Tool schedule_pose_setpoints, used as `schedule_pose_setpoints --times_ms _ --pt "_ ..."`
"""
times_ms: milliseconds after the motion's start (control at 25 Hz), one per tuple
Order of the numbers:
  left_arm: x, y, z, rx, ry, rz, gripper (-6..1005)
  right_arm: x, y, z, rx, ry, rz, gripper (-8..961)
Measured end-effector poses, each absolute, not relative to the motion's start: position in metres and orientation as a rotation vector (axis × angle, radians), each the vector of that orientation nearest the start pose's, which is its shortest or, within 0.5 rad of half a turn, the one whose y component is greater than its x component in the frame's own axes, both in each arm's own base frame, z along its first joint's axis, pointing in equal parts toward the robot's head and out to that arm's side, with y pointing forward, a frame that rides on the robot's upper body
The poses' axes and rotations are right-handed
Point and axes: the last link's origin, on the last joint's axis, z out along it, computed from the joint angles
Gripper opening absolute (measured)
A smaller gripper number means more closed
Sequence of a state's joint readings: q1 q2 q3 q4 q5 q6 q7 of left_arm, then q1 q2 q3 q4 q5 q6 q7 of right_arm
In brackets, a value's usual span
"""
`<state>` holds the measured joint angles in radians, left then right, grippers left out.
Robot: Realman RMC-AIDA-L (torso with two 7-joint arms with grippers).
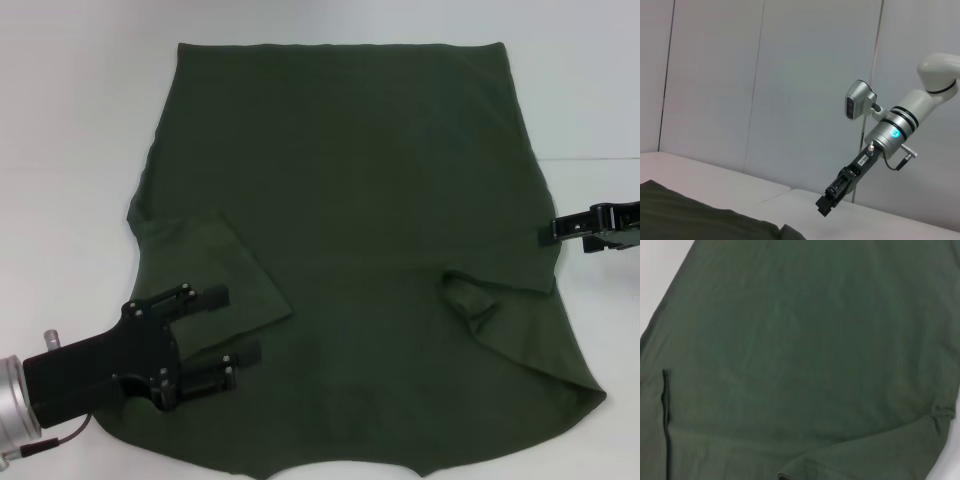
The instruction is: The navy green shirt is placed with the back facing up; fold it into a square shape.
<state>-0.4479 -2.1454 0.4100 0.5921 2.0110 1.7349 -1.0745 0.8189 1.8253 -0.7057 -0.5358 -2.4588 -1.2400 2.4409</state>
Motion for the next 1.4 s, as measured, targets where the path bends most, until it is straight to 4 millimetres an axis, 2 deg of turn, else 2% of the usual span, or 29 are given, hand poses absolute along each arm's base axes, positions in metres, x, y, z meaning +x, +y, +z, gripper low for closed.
schedule_pose_setpoints --times_ms 400,960,1400 --pt "-0.274 0.287 -0.004 -2.562 -0.439 -0.989 804 0.28 0.435 0.073 -2.122 1.589 0.14 866" --pt "-0.273 0.287 -0.005 -2.564 -0.441 -0.992 804 0.294 0.438 0.061 -2.043 1.579 0.118 861" --pt "-0.273 0.287 -0.006 -2.565 -0.434 -0.99 803 0.298 0.439 0.041 -2.007 1.55 0.119 861"
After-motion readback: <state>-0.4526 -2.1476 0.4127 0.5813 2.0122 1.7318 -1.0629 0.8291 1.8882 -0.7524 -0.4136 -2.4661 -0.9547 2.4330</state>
